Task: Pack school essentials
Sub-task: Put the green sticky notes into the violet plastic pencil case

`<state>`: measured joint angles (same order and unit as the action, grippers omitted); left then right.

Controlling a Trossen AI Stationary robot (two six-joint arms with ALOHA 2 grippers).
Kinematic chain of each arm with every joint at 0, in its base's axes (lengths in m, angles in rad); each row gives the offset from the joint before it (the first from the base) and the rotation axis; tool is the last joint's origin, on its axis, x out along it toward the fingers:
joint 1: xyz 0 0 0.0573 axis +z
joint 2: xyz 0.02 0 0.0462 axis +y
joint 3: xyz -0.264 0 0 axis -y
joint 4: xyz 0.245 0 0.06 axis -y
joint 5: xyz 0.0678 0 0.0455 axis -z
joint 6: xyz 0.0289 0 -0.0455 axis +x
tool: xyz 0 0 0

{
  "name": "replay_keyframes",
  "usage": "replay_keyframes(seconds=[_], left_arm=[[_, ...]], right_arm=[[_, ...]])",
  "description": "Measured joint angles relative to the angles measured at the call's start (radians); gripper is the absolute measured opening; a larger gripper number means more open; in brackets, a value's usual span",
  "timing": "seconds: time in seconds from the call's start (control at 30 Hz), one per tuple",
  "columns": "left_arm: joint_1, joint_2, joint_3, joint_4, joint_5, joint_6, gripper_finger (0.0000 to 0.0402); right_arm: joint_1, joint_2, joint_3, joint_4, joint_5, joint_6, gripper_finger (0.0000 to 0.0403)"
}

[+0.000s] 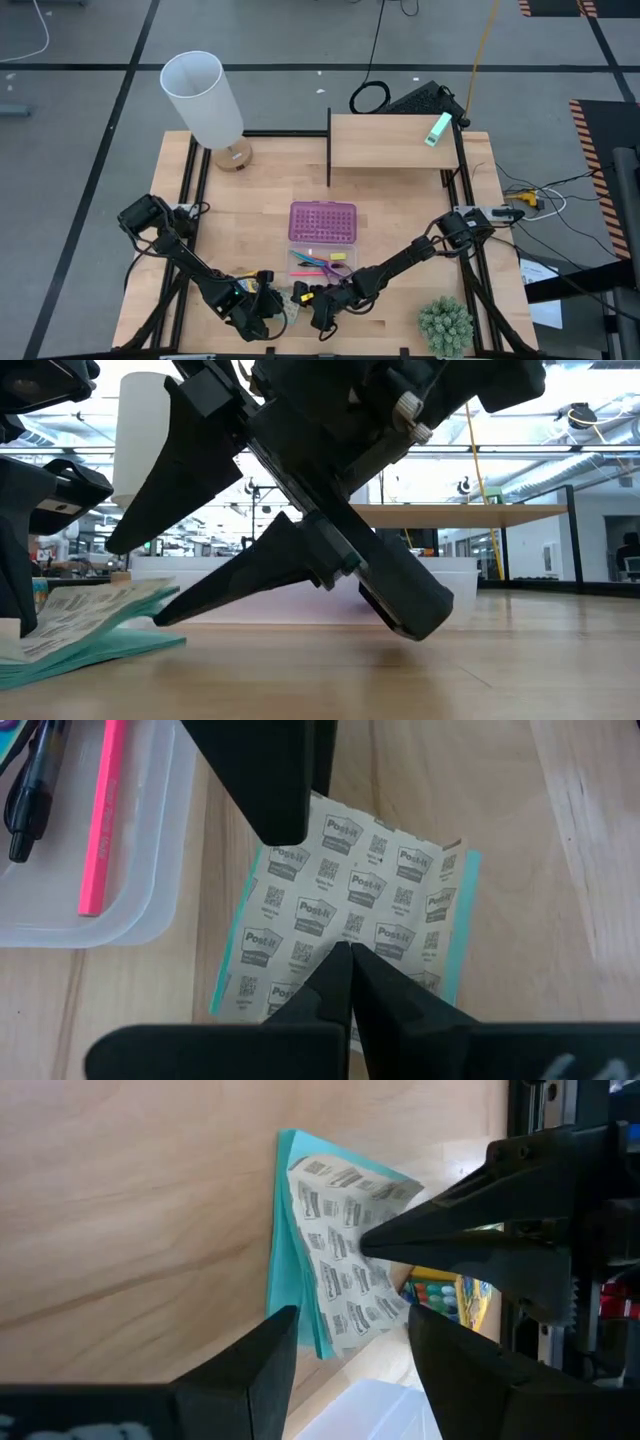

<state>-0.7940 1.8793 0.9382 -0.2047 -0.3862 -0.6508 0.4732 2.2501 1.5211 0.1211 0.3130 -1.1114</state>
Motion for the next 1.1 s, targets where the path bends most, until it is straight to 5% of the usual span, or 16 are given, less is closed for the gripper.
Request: replay_keyframes(seconds=[1.1], left_arm=[[0.000,0.001,0.000,-0.001,-0.015,0.000,0.0010]], right_arm=[[0.011,-0.006,0.003,-0.024,-0.077,0.110,0.0187]])
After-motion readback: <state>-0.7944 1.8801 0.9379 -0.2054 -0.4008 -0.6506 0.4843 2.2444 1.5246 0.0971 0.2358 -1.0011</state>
